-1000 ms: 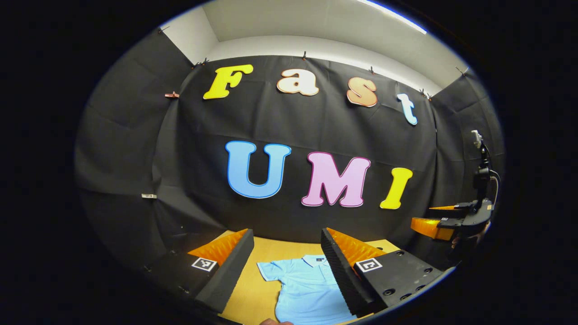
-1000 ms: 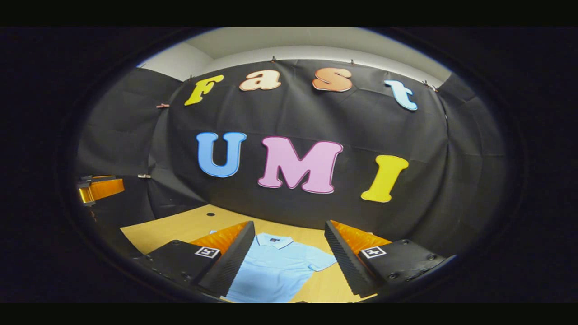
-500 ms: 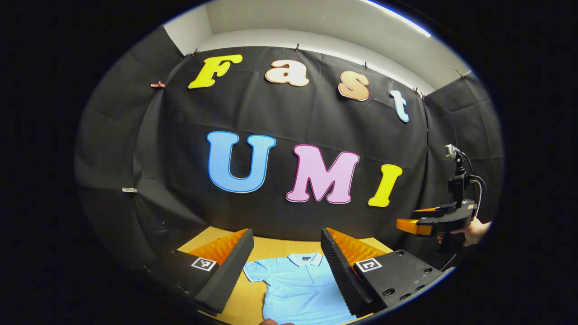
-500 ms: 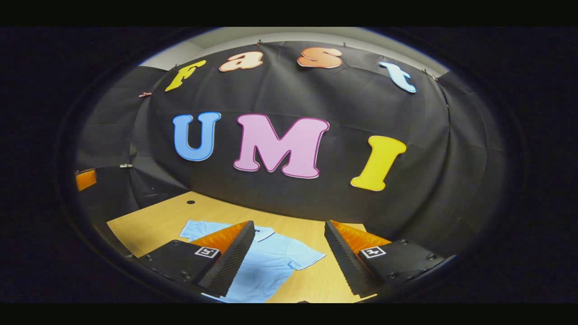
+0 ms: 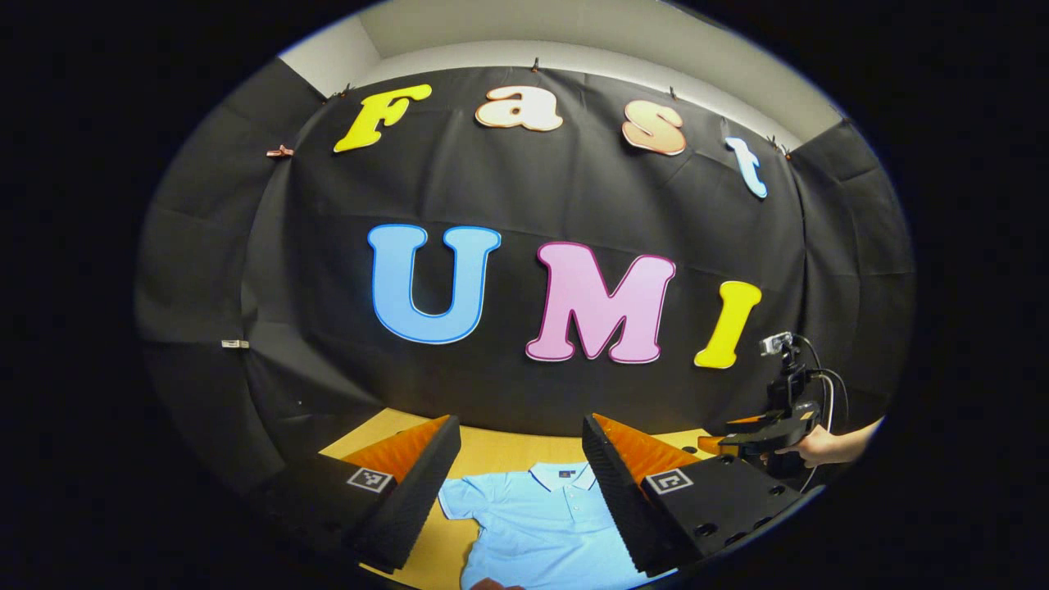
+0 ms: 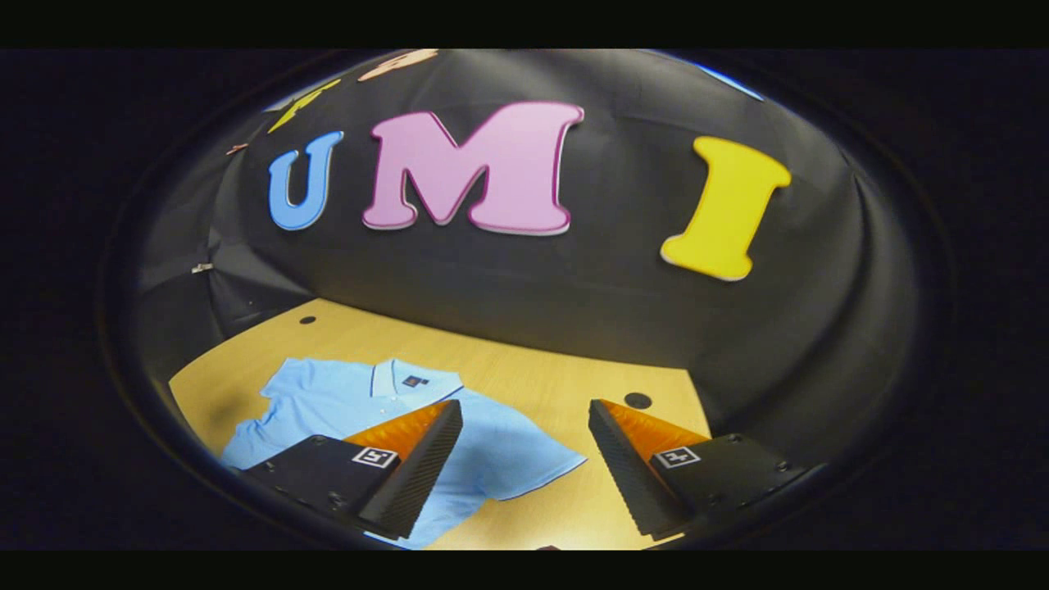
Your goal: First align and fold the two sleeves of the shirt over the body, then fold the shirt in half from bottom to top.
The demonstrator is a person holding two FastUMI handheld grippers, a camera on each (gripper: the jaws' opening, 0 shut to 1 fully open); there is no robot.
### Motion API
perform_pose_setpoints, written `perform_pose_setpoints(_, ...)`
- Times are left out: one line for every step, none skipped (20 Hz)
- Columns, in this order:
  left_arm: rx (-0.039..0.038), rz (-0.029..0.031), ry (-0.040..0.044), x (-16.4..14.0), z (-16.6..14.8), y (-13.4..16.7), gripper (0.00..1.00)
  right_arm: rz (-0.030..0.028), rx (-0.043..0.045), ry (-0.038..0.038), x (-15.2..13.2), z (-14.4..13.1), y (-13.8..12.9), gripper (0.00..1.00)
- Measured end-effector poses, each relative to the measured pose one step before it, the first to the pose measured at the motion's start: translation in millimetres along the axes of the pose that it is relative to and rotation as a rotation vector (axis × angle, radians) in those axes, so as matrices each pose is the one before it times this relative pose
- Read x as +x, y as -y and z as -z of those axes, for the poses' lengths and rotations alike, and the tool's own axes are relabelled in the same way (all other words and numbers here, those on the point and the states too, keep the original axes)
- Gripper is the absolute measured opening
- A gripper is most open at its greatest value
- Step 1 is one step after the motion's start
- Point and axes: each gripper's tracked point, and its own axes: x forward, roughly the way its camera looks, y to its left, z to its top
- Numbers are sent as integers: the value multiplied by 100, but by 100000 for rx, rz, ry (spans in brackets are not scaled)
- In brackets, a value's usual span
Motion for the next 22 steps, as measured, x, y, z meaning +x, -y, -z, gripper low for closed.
perform_pose_setpoints(769,-1300,-1397,604,472,117,96,-626,551,-4088,1595,1790,687,97)
perform_pose_setpoints(427,-967,-997,487,93,157,96,-430,476,-2999,1490,1367,586,98)
perform_pose_setpoints(253,-916,-564,515,141,165,96,-264,479,-2650,1387,1193,601,97)
perform_pose_setpoints(409,-742,-640,399,18,192,96,-460,792,-2465,1363,1215,564,97)
perform_pose_setpoints(441,-721,-797,498,252,200,96,-854,1641,-3427,1228,1291,486,96)
perform_pose_setpoints(130,-679,-991,428,144,168,96,-407,1494,-3368,1048,1179,536,97)
perform_pose_setpoints(-350,-349,-1106,276,316,228,96,254,1326,-2594,1147,999,705,97)
perform_pose_setpoints(-712,-653,-411,188,47,220,96,-26,1548,-2233,963,874,483,97)
perform_pose_setpoints(-848,-825,224,149,-49,61,96,169,1621,-2131,939,751,438,97)
perform_pose_setpoints(-474,-566,-333,145,-42,161,96,167,1881,-2206,840,736,449,97)
perform_pose_setpoints(231,-910,-967,181,340,38,96,-268,2184,-2713,651,826,232,97)
perform_pose_setpoints(737,-1147,-1080,259,267,-21,96,-188,1782,-3029,605,934,30,98)
perform_pose_setpoints(573,-806,-672,191,310,75,96,663,316,-2045,537,747,221,99)
perform_pose_setpoints(-121,206,-632,124,174,175,96,1065,-1937,1410,297,-128,119,99)
perform_pose_setpoints(-785,573,-592,67,256,304,96,54,-2015,-377,442,99,16,93)
perform_pose_setpoints(-1065,551,-553,181,129,355,96,-227,142,773,-571,-325,-54,97)
perform_pose_setpoints(-891,170,-719,177,308,185,96,-134,285,-1267,69,168,-253,96)
perform_pose_setpoints(-654,-127,-724,165,69,93,96,-436,488,373,278,-98,-453,76)
perform_pose_setpoints(-600,-236,-481,214,167,65,96,-507,-465,-387,-273,43,-651,55)
perform_pose_setpoints(-508,-23,-11,188,-103,22,96,205,-1123,-117,-110,-85,-511,34)
perform_pose_setpoints(-227,-18,246,68,-38,-37,96,-1029,-498,1010,16,-261,-342,14)
perform_pose_setpoints(132,-143,141,66,-112,-180,96,-73,320,-205,323,86,-105,5)
